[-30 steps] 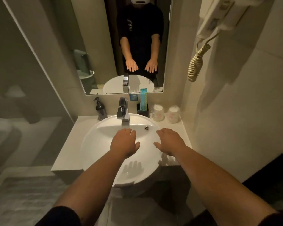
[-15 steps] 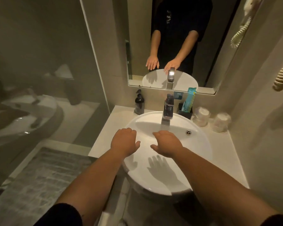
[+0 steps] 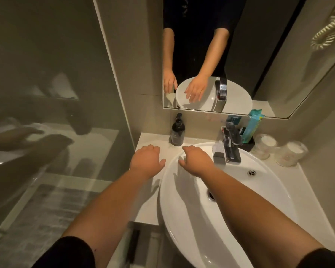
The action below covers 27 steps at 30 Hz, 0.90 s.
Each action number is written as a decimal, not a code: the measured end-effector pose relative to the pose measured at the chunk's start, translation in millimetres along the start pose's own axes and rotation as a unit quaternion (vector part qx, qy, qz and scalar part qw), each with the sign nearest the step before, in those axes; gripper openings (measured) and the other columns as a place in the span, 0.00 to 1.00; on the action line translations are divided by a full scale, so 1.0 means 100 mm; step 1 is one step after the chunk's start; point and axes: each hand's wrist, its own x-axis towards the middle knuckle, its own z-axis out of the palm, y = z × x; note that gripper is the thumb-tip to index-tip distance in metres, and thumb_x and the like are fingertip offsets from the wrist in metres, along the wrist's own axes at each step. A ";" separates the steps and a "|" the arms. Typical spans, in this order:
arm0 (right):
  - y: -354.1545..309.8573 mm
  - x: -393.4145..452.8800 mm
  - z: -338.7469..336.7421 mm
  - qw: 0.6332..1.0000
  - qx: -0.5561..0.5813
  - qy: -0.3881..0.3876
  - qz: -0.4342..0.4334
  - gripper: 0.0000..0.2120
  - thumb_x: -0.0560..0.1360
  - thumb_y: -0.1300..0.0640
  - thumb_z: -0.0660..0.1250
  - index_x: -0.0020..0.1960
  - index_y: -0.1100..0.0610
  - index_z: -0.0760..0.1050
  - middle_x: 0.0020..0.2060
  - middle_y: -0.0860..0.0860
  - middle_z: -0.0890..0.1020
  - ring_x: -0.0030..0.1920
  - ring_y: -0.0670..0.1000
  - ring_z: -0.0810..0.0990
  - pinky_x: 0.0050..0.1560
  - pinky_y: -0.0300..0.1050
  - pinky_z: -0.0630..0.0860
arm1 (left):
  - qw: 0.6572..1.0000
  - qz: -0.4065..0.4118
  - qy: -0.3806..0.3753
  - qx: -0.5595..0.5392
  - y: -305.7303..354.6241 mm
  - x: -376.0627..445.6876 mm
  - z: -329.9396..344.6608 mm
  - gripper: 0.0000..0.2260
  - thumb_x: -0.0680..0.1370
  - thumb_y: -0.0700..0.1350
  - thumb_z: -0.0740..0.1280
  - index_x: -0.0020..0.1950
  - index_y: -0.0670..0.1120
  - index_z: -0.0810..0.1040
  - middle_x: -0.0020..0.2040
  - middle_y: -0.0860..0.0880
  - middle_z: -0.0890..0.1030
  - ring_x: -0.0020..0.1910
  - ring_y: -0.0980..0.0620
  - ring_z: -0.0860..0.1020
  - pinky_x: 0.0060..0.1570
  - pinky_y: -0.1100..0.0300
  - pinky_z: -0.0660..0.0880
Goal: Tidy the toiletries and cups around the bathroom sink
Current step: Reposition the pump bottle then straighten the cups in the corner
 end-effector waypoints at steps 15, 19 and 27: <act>0.22 1.11 0.10 0.996 0.063 0.034 0.062 0.20 0.75 0.48 0.65 0.62 0.57 0.69 0.58 0.58 0.79 0.57 0.60 0.77 0.54 0.53 0.75 | 0.997 -0.005 -0.010 -0.070 -0.05 1.26 0.26 0.21 0.79 0.56 0.59 0.67 0.45 0.69 0.63 0.44 0.75 0.61 0.44 0.73 0.56 0.51 0.71; 0.26 1.28 0.19 0.988 0.106 0.059 0.099 0.20 0.75 0.48 0.66 0.62 0.58 0.68 0.58 0.58 0.78 0.58 0.60 0.76 0.55 0.54 0.75 | 0.995 0.015 -0.015 -0.101 -0.07 1.52 0.36 0.24 0.79 0.56 0.61 0.71 0.45 0.66 0.67 0.43 0.72 0.65 0.43 0.71 0.60 0.49 0.71; 0.30 1.49 0.37 0.975 0.167 0.077 0.122 0.21 0.74 0.47 0.69 0.61 0.57 0.69 0.54 0.55 0.81 0.54 0.59 0.79 0.47 0.49 0.73 | 0.985 0.058 -0.025 -0.163 -0.13 1.82 0.50 0.22 0.79 0.51 0.64 0.71 0.46 0.66 0.67 0.43 0.74 0.64 0.43 0.72 0.61 0.48 0.71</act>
